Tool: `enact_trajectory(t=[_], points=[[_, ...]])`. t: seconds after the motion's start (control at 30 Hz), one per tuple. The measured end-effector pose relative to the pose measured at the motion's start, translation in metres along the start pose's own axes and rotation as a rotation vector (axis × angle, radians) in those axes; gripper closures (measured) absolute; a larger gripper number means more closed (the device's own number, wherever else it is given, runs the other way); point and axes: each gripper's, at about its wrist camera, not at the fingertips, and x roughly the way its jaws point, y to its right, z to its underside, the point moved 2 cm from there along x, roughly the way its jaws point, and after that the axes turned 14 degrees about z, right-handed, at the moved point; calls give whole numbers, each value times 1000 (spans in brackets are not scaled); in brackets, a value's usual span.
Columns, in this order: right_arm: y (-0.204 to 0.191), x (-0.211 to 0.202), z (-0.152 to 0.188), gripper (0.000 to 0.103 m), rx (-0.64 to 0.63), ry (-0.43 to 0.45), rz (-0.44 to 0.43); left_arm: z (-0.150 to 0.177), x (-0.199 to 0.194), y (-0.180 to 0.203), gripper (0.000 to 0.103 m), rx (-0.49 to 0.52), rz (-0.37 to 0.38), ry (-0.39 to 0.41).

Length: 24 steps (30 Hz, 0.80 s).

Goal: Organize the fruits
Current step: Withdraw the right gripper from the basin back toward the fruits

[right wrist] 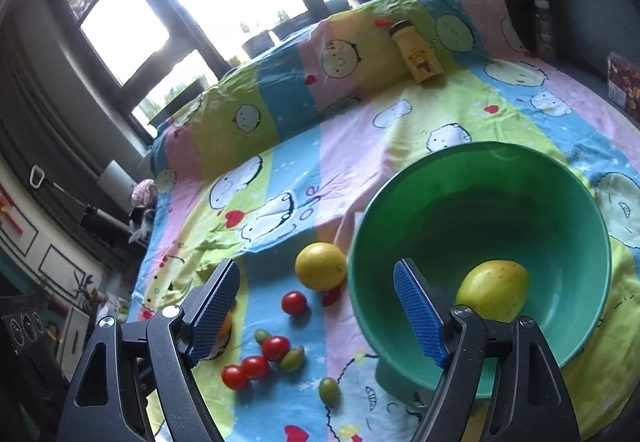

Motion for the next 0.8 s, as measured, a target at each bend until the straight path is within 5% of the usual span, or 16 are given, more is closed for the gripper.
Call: enact_trajectory(t=[0.33,0.8], points=[[-42,20,23,22,-117,-54,-12,33,1,-55,21,-88,-76,-57],[-64,38,42,22,-182,-102,16,43,11,-55,21,-86,-69,-96]])
